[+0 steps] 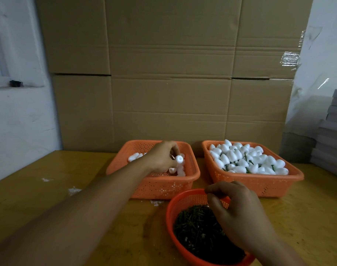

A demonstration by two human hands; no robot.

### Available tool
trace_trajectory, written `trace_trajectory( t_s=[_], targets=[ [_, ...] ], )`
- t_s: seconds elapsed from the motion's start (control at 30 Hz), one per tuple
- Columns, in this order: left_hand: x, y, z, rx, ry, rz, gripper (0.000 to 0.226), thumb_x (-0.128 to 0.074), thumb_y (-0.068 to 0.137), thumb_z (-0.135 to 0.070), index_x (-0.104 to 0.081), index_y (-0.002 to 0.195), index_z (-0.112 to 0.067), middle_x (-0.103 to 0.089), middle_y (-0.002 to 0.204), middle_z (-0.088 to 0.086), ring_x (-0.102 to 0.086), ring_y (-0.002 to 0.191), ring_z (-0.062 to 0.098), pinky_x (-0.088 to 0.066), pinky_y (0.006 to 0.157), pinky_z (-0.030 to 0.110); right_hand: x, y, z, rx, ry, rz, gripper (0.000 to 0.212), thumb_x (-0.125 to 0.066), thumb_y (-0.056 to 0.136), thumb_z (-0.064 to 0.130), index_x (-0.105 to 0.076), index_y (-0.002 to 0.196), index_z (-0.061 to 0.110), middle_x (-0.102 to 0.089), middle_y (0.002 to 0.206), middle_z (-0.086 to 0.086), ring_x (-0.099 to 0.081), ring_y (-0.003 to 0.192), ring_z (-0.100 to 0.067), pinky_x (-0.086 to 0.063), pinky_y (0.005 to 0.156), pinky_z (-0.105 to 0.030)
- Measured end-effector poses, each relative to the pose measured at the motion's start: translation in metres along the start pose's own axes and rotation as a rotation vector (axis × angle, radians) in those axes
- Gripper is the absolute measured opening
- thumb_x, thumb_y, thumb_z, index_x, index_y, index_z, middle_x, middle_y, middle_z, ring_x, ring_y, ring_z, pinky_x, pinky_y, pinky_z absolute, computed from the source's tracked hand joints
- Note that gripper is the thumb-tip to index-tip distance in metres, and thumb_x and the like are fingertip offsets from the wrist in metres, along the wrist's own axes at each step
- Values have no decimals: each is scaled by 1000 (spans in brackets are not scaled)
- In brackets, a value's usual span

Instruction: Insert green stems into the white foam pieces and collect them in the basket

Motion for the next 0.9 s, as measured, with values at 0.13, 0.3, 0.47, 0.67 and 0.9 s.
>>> trace_trajectory(
  t_s=[0.13, 0.3, 0.47, 0.67, 0.9],
  targets=[
    [18, -30, -17, -106, -134, -149, 20, -74, 84, -17, -59, 92, -28, -73, 85, -5, -71, 72, 10, -60, 74, 44, -2, -1, 1, 3, -10, 16, 13, -68, 88, 29, -71, 92, 41, -61, 87, 18, -58, 86, 3, -48, 75, -19],
    [28, -71, -40, -228, -311, -227, 24, -73, 87, -13, -59, 101, -26, -71, 95, -15, -71, 84, 7, -59, 80, 42, -6, -1, 3, 0, -21, 30, 13, -69, 88, 30, -71, 93, 42, -60, 90, 17, -59, 81, 2, -39, 69, -10],
    [20, -113, -65, -348, -314, -212, 23, -58, 101, -24, -52, 119, -36, -71, 101, -7, -70, 94, 14, -54, 90, 49, -5, -2, 8, 31, -35, 26, 13, -72, 85, 24, -74, 91, 36, -59, 78, 23, -58, 84, 2, -45, 73, -17],
    [-2, -141, -66, -335, -408, -137, 26, -53, 99, -27, -61, 120, -40, -66, 112, -13, -66, 94, 19, -56, 84, 49, -17, -6, 12, 62, -112, 177, 17, -75, 83, 29, -76, 93, 42, -63, 74, 25, -59, 84, 0, -51, 75, -27],
    [-20, -143, -51, -268, -526, -78, 44, -73, 87, -20, -61, 123, -44, -68, 113, -8, -64, 109, 14, -54, 96, 34, -45, -16, 7, 45, -339, 464, 28, -62, 84, 56, -68, 106, 39, -67, 100, 9, -59, 97, -7, -51, 83, -30]
  ],
)
Point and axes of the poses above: each hand's wrist, its own y-axis towards the middle knuckle, its own x-axis out of the back of the hand, z = x × y, the point moved 10 cm from there along y, towards the middle knuckle
